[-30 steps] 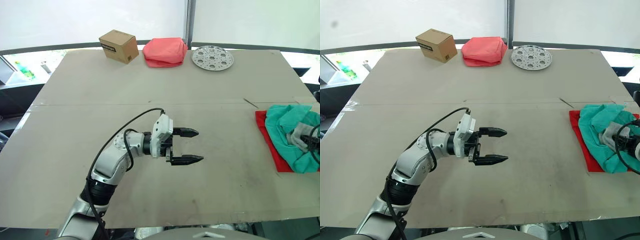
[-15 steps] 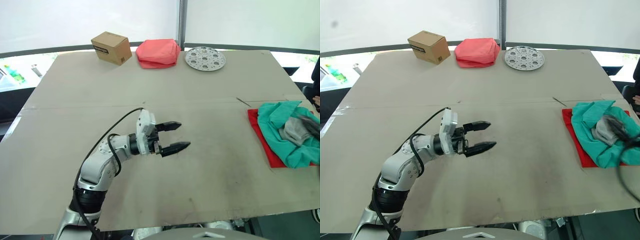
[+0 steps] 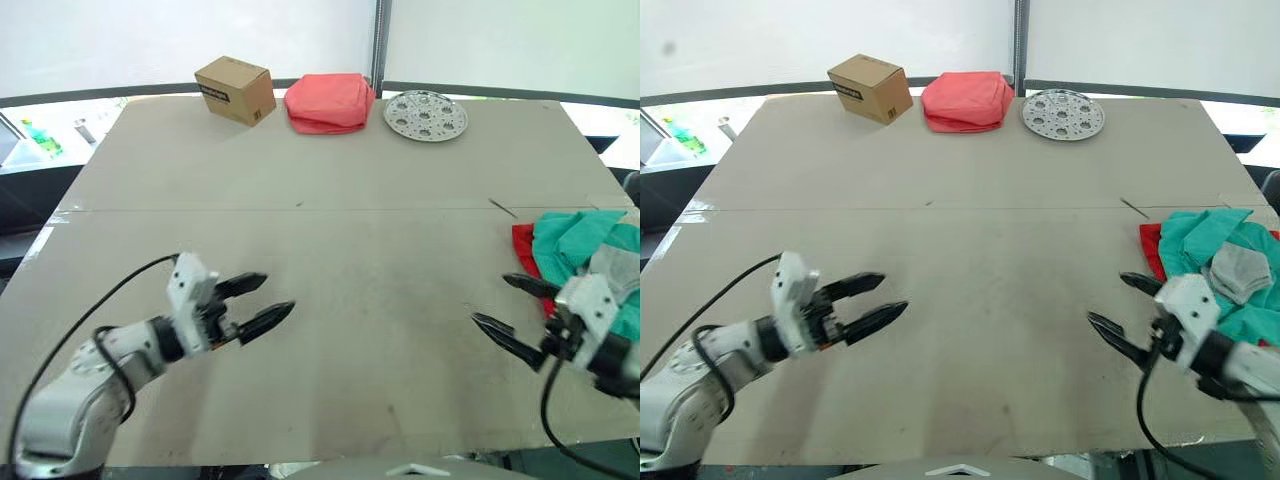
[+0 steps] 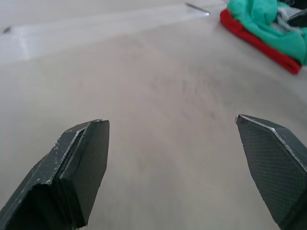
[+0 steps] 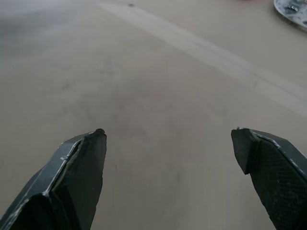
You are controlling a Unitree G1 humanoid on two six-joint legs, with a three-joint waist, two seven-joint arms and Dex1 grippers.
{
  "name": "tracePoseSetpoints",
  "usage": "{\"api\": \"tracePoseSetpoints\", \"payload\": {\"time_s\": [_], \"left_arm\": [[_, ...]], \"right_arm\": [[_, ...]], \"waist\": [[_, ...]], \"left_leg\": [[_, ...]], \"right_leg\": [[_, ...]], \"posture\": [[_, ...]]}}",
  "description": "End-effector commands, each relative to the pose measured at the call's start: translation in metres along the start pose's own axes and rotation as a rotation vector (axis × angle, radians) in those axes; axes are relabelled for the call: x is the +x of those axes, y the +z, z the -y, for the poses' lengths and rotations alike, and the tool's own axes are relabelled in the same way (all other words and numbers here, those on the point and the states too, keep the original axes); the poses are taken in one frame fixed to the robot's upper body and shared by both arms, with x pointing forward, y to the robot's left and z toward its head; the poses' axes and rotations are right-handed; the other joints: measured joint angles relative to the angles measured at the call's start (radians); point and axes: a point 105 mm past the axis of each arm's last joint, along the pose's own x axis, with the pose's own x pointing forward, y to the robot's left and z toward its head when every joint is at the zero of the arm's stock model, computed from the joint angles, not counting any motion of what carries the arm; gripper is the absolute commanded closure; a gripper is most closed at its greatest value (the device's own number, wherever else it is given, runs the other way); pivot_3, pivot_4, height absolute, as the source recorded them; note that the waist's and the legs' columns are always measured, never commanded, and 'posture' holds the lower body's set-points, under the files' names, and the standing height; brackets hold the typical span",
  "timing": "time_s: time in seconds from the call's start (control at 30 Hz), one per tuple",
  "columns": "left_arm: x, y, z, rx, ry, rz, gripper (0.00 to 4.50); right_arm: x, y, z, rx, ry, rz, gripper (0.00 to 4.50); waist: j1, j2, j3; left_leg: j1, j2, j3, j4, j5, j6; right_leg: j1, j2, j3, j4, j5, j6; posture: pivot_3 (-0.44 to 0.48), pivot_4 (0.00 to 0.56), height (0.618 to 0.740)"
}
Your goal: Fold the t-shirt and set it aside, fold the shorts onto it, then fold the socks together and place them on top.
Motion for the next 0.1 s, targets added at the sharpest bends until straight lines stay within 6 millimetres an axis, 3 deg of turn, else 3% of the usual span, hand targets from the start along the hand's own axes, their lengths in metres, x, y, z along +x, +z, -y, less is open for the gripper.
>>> {"api": "tracePoseSetpoints", "payload": {"time_s": [0.03, 0.1], "left_arm": [[-0.0263, -0.0027, -0.0001, 0.049, 0.022, -0.046, 0.00], [-0.0316, -0.0068, 0.0002, 0.032, 0.017, -0.067, 0.00]], "right_arm": [[-0.0316, 0.0051, 0.0111, -0.073, -0.035, -0.029, 0.11], [-0.0367, 0.0031, 0.0130, -0.073, -0.038, -0.039, 0.11]], "waist": [[-0.003, 0.001, 0.000], [-0.005, 0.002, 0.000]], "left_leg": [[0.001, 0.000, 0.000, 0.000, 0.000, 0.000], [0.003, 0.002, -0.001, 0.000, -0.003, -0.005]], "right_leg": [[0.000, 0.000, 0.000, 0.001, 0.000, 0.000], [0.000, -0.003, 0.000, 0.001, 0.000, 0.000]], "posture": [[0.000, 0.150, 0.740], [0.000, 0.150, 0.740]]}}
